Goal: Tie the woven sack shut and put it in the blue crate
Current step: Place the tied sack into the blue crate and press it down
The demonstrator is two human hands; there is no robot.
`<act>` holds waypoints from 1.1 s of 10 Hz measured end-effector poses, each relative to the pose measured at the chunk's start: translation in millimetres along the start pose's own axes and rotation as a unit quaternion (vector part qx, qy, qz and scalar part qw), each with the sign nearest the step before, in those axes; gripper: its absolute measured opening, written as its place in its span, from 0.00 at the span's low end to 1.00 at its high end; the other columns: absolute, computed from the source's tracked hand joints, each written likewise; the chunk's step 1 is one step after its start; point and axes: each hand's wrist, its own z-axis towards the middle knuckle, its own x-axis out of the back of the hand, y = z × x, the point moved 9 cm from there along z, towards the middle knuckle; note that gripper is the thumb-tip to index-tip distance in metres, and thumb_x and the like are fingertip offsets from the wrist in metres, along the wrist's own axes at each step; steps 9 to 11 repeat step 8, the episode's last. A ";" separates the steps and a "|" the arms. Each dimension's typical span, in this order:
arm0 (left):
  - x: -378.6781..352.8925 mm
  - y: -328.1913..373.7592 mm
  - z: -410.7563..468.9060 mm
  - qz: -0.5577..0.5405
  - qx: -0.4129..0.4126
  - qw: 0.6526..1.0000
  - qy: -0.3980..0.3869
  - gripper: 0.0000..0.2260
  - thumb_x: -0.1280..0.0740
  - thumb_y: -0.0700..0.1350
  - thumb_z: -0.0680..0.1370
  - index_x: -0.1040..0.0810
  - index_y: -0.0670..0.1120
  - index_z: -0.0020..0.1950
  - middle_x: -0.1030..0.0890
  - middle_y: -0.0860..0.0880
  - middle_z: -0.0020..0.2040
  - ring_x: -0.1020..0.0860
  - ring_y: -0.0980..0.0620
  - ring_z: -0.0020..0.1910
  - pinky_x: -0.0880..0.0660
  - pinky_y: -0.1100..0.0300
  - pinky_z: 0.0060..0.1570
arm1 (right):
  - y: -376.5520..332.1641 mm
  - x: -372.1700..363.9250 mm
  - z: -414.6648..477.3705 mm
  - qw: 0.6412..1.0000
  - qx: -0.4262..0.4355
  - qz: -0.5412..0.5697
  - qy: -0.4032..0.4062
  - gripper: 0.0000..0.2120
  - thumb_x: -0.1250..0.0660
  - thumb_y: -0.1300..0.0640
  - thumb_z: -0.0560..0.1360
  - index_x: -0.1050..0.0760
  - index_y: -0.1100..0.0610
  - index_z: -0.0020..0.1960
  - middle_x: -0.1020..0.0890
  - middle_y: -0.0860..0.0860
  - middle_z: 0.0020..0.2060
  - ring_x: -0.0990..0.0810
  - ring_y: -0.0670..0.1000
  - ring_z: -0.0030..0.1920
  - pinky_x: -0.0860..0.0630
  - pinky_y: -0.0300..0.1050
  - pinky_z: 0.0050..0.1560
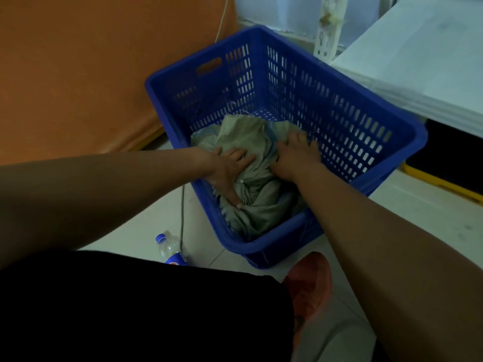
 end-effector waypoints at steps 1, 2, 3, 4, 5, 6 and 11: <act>-3.0 0.3 0.2 0.026 -0.019 0.999 0.000 0.66 0.34 0.80 0.58 0.73 0.55 0.77 0.66 0.47 0.81 0.63 0.46 0.80 0.61 0.37 0.76 | 4.5 -19.2 0.8 0.997 -0.005 0.025 -0.066 0.36 0.49 0.37 0.79 0.53 0.51 0.82 0.55 0.56 0.81 0.60 0.59 0.79 0.56 0.63 0.76; -3.7 3.2 2.5 0.111 -0.032 0.993 0.023 0.67 0.38 0.82 0.56 0.72 0.52 0.78 0.65 0.44 0.81 0.62 0.44 0.80 0.60 0.35 0.75 | 7.9 -26.2 -3.0 0.993 -0.033 0.039 -0.106 0.38 0.52 0.33 0.78 0.55 0.49 0.82 0.56 0.56 0.81 0.59 0.60 0.79 0.58 0.64 0.76; -1.3 4.9 -1.1 0.087 -0.028 0.996 0.014 0.69 0.41 0.85 0.52 0.72 0.52 0.78 0.65 0.45 0.81 0.62 0.44 0.80 0.61 0.35 0.75 | 8.1 -23.4 -5.1 0.992 -0.040 0.049 -0.106 0.39 0.52 0.31 0.77 0.55 0.48 0.82 0.53 0.57 0.80 0.56 0.61 0.79 0.55 0.66 0.76; 15.8 4.6 -14.0 0.071 -0.041 0.996 0.032 0.70 0.47 0.86 0.50 0.69 0.51 0.79 0.63 0.47 0.81 0.61 0.46 0.80 0.59 0.35 0.75 | 8.6 -2.4 -10.9 0.996 -0.027 0.074 -0.048 0.36 0.51 0.32 0.77 0.51 0.46 0.81 0.52 0.56 0.80 0.55 0.60 0.79 0.53 0.66 0.74; 33.6 -1.9 -34.4 0.081 -0.028 0.994 0.064 0.65 0.44 0.84 0.57 0.68 0.49 0.80 0.63 0.47 0.81 0.62 0.47 0.80 0.59 0.37 0.76 | 9.1 22.0 -25.9 0.995 -0.017 0.093 -0.013 0.34 0.49 0.33 0.79 0.50 0.45 0.81 0.55 0.57 0.81 0.57 0.60 0.79 0.54 0.66 0.75; 53.3 -6.8 -58.6 0.086 -0.013 0.991 0.106 0.59 0.46 0.83 0.63 0.62 0.49 0.81 0.60 0.47 0.82 0.59 0.46 0.81 0.57 0.39 0.77 | 6.2 50.3 -40.5 0.994 -0.005 0.107 0.005 0.31 0.46 0.36 0.80 0.44 0.46 0.79 0.47 0.59 0.79 0.50 0.61 0.78 0.47 0.65 0.74; 167.3 4.0 -181.8 -0.190 -0.091 0.920 0.330 0.15 0.31 0.56 0.77 0.19 0.52 0.61 0.16 0.51 0.56 0.20 0.55 0.53 0.23 0.56 0.57 | -1.6 251.9 -139.7 0.898 0.151 0.337 0.240 0.07 0.31 0.58 0.78 0.19 0.54 0.54 0.18 0.49 0.46 0.20 0.46 0.44 0.23 0.43 0.51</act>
